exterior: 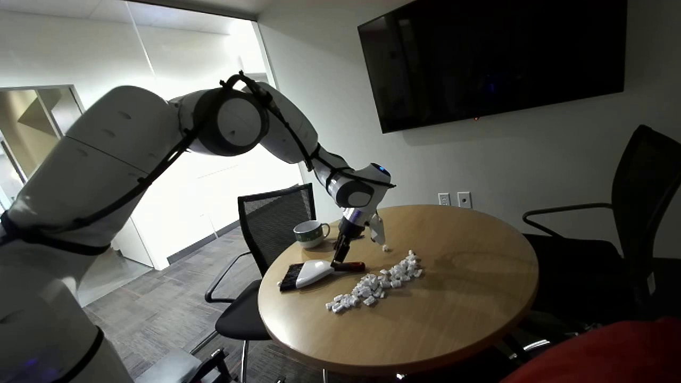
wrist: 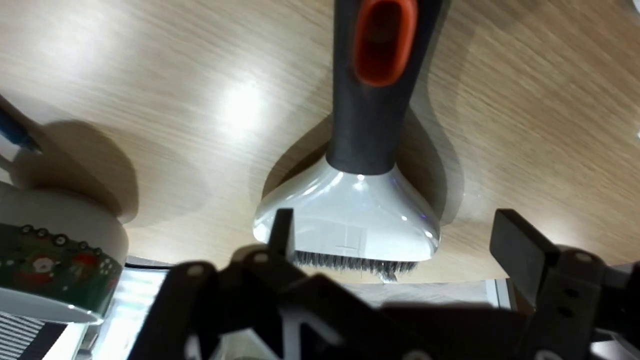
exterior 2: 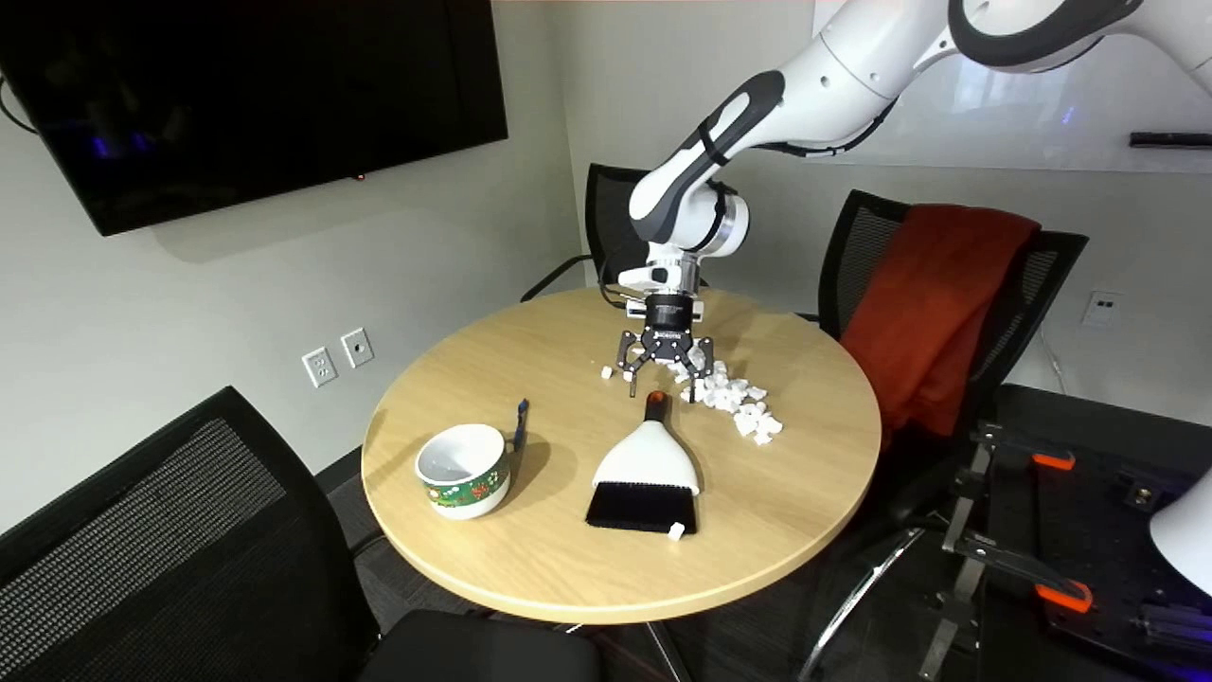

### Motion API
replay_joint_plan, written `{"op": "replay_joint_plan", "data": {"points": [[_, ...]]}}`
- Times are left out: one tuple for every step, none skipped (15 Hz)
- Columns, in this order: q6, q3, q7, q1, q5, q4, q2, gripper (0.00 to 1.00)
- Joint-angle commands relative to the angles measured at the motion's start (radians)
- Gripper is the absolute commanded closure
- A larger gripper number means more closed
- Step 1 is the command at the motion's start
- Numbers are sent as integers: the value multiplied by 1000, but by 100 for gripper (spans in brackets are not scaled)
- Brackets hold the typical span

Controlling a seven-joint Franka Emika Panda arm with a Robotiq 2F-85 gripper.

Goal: Use the brush and sweep the white objects on the table

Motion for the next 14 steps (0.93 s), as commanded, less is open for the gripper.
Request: {"op": "replay_joint_plan", "data": {"points": [[6,15,-9,-14,25,25,29,0],[5,15,-7,-14,25,30,36,0],[3,16,-6,-15,26,38,46,0],[0,17,-6,-16,27,46,55,0],[1,18,-5,-16,28,54,65,0],[-2,19,-2,-16,28,64,75,0],[-3,21,-2,-17,29,76,86,0],[-5,24,-2,-18,29,86,95,0],[-7,26,-1,-19,29,97,105,0],[-11,29,0,-20,28,108,114,0],[-16,32,2,-19,25,120,125,0],[-20,33,4,-18,24,131,134,0],[-23,36,6,-17,22,142,143,0],[-27,39,8,-17,20,152,151,0]]}}
